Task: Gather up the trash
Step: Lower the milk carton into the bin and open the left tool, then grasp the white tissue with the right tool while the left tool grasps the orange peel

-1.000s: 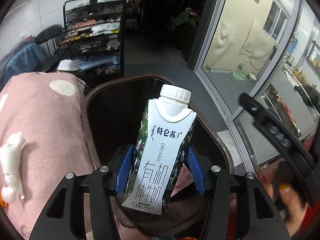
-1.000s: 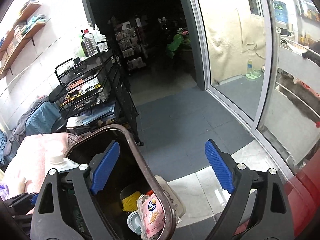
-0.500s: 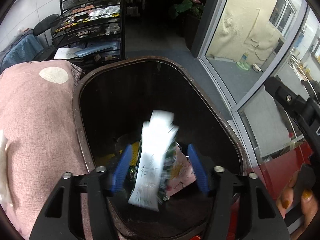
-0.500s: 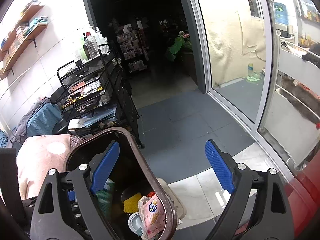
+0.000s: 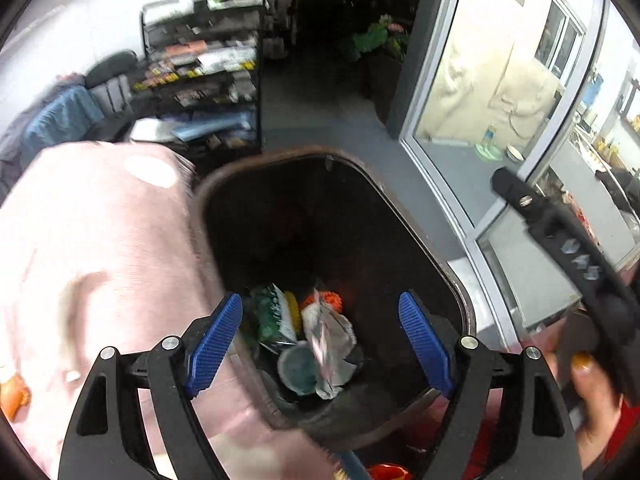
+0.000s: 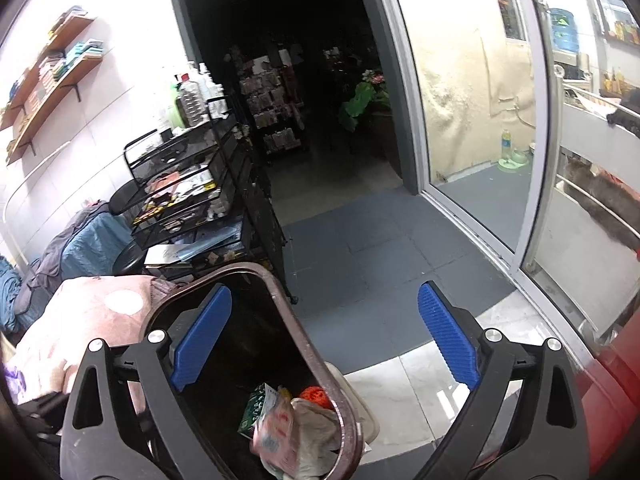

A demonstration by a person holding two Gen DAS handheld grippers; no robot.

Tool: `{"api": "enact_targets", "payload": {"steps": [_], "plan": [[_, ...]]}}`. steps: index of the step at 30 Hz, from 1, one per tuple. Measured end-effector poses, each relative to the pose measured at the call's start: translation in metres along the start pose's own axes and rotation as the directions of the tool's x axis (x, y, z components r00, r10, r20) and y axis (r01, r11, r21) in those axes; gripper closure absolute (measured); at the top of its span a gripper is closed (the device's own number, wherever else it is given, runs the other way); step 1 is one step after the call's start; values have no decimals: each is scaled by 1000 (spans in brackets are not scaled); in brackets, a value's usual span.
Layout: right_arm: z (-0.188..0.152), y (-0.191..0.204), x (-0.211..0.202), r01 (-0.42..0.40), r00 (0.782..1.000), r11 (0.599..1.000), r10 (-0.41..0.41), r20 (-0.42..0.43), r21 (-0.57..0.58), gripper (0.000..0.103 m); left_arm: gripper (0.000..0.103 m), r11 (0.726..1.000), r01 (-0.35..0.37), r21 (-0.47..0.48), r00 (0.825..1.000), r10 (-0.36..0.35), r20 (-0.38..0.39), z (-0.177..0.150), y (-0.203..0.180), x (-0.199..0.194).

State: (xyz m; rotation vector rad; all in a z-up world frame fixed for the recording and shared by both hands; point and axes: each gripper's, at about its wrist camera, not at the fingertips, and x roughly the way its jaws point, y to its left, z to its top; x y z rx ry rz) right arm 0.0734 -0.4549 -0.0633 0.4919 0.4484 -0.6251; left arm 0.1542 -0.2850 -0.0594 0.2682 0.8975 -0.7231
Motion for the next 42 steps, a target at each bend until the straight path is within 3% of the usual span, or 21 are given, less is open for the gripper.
{"api": "enact_targets", "payload": {"steps": [10, 19, 30, 38, 42], "plan": [[-13, 40, -18, -169, 986, 979, 169, -8, -110, 9, 21, 993, -108, -44, 985, 113, 132, -28, 30, -65], [-37, 91, -41, -361, 932, 907, 354, -72, -216, 9, 19, 973, -206, -108, 956, 224, 191, -60, 68, -108], [-73, 164, -58, -524, 851, 792, 473, -227, -315, 9, 19, 929, -286, -236, 929, 329, 167, -105, 126, -143], [-93, 213, -71, -586, 810, 704, 506, -296, -401, 9, 19, 874, -329, -359, 910, 395, 128, -141, 181, -162], [-101, 237, -71, -585, 811, 672, 491, -318, -454, 9, 19, 843, -340, -418, 904, 415, 102, -155, 209, -166]]}}
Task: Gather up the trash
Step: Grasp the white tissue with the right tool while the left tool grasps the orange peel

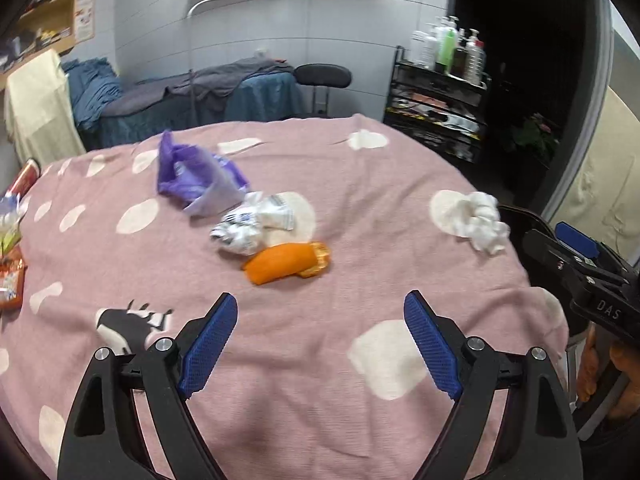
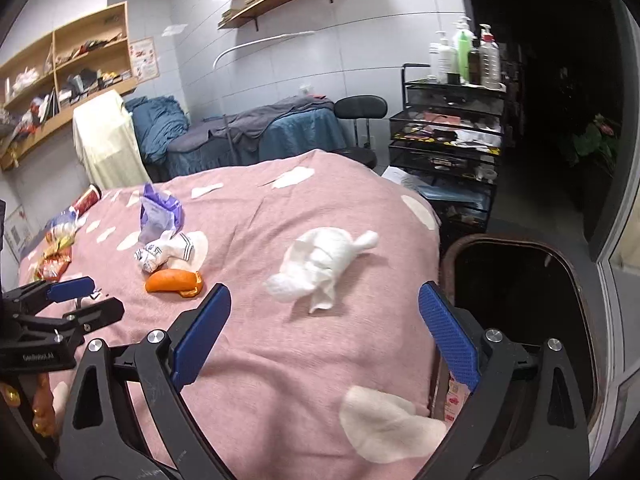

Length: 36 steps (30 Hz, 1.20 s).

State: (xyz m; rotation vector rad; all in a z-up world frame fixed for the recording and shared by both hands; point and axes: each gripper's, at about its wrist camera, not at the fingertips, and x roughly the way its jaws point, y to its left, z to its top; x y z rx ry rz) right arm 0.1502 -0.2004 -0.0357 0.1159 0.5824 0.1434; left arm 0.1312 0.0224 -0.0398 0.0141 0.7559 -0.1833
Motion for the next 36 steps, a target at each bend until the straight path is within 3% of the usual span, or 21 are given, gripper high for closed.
{"api": "enact_targets", "payload": {"steps": [3, 10, 15, 17, 22, 27, 32, 36], "plan": [[5, 11, 13, 13, 999, 999, -15, -39, -50, 9, 19, 999, -44, -6, 999, 44, -16, -1, 15, 8], [16, 14, 51, 69, 987, 991, -85, -135, -117, 12, 20, 998, -67, 13, 995, 68, -68, 4, 25, 30], [19, 7, 71, 71, 975, 990, -95, -203, -122, 34, 24, 989, -86, 119, 992, 96, -83, 14, 10, 47], [17, 5, 79, 64, 968, 991, -91, -234, -120, 56, 27, 979, -99, 180, 989, 117, -91, 19, 2, 58], [17, -1, 80, 57, 971, 993, -79, -227, -100, 74, 38, 939, -148, 312, 976, 189, -106, 26, -14, 83], [15, -4, 76, 46, 974, 996, -61, -218, -77, 77, 43, 915, -157, 373, 965, 223, -141, 28, -12, 97], [15, -6, 72, 42, 977, 997, -53, -207, -58, 78, 45, 919, -85, 385, 969, 166, -182, 24, -11, 95], [15, -5, 69, 40, 978, 998, -50, -202, -54, 79, 50, 902, -113, 416, 964, 201, -176, 23, -13, 101]]}}
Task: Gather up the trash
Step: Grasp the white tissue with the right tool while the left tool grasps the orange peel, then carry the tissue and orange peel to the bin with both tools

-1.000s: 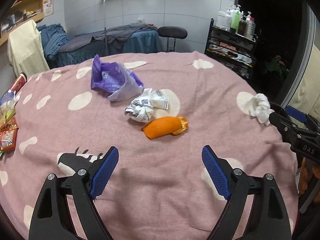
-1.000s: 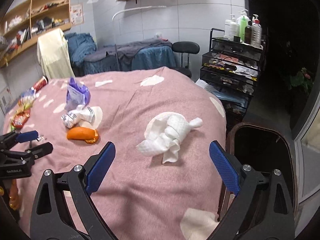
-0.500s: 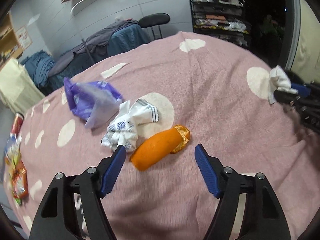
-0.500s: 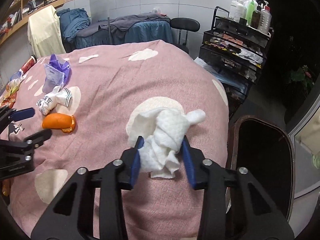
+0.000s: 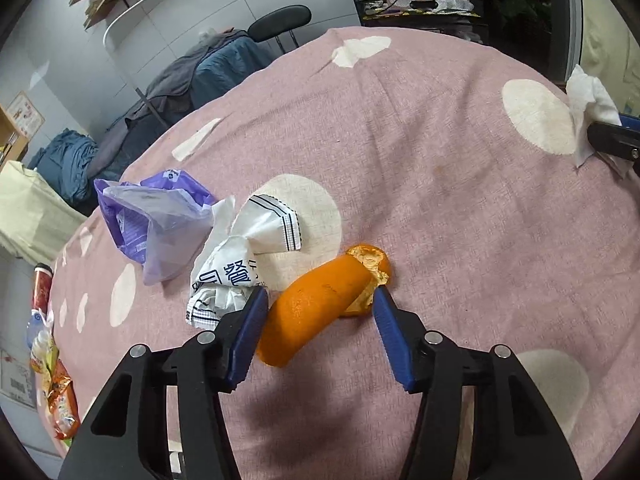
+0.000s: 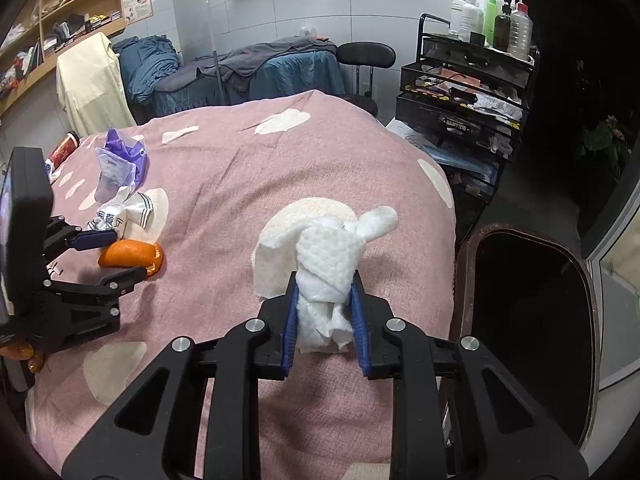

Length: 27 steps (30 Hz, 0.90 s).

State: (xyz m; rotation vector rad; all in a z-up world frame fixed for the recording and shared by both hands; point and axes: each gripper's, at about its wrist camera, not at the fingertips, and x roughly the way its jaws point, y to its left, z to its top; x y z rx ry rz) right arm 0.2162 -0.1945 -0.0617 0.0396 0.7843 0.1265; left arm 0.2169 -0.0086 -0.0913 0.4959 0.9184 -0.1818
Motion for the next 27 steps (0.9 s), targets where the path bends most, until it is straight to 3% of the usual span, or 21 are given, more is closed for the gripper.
{"api": "enact_targets", "payload": {"steps": [4, 7, 9, 16, 20, 24, 27], "plan": [[-1, -1, -7, -9, 1000, 1000, 9, 17, 15, 79, 63, 999, 27, -25, 1000, -27, -10, 3, 2, 1], [-3, -4, -13, -19, 999, 999, 18, 32, 27, 79, 79, 989, 97, -111, 995, -97, -3, 2, 13, -5], [-5, -6, -19, -29, 998, 999, 27, 49, 37, 80, 82, 974, 144, -174, 989, -145, 10, -2, 22, -10], [-11, -15, -42, -50, 993, 995, 41, 106, 82, 81, 85, 912, 261, -317, 964, -230, 131, -20, 37, -46], [-17, -22, -57, -60, 989, 993, 45, 139, 101, 81, 85, 875, 337, -348, 938, -280, 206, -21, 33, -69], [-23, -35, -71, -56, 986, 989, 33, 165, 135, 81, 85, 854, 384, -351, 916, -305, 260, -16, 24, -84], [-28, -46, -81, -46, 983, 986, 16, 182, 161, 81, 85, 854, 404, -328, 905, -320, 282, -12, 8, -93]]}}
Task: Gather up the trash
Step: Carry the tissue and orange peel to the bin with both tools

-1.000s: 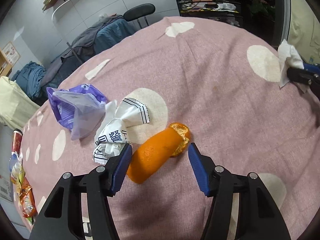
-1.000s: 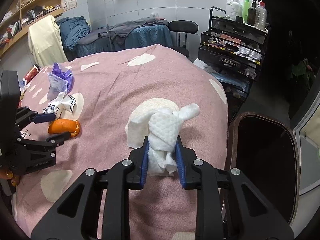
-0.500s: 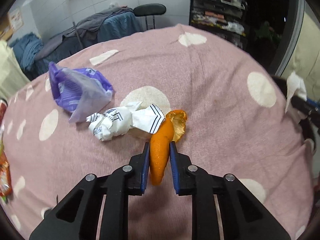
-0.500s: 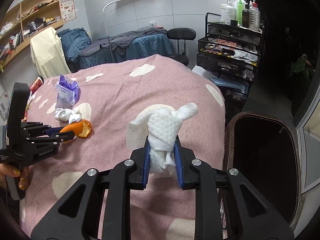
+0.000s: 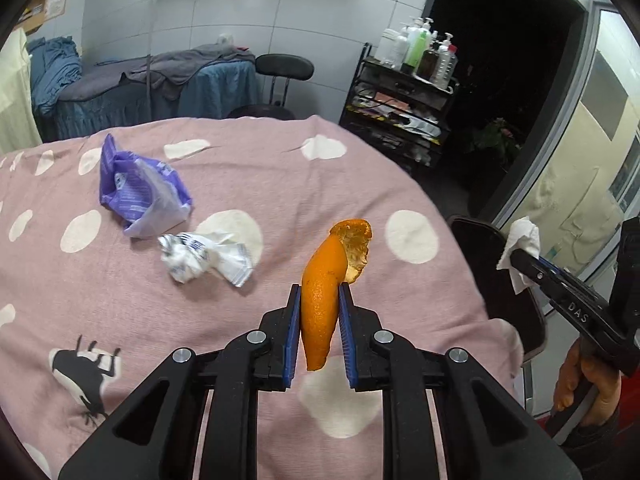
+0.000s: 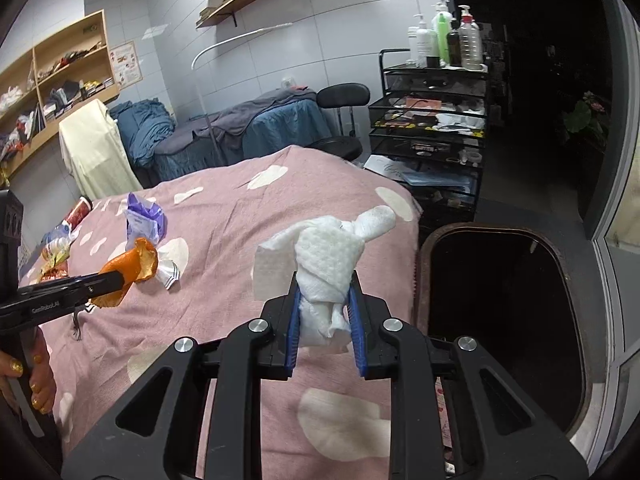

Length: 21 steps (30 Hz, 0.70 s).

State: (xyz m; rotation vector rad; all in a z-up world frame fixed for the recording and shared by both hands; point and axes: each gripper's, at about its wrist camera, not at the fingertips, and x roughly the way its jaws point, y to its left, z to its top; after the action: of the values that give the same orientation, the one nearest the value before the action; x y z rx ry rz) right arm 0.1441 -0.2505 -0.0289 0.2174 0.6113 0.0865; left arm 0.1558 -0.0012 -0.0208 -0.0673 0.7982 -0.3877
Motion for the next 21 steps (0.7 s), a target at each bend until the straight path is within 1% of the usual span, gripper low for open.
{"api": "enact_targets", "payload": {"steps": [5, 11, 16, 21], "plan": [[-3, -21, -18, 37, 999, 999, -39, 31, 39, 81, 85, 998, 54, 27, 999, -54, 1, -1, -28, 3], [-6, -48, -31, 98, 994, 991, -102, 47, 93, 81, 85, 992, 95, 80, 995, -94, -11, -2, -66, 13], [-12, -73, -32, 177, 983, 976, -182, 31, 127, 81, 85, 985, 121, 126, 993, -119, -26, -1, -93, 23], [-18, -97, -21, 236, 971, 959, -237, -8, 155, 81, 85, 977, 142, 159, 990, -137, -41, -1, -113, 29]]}}
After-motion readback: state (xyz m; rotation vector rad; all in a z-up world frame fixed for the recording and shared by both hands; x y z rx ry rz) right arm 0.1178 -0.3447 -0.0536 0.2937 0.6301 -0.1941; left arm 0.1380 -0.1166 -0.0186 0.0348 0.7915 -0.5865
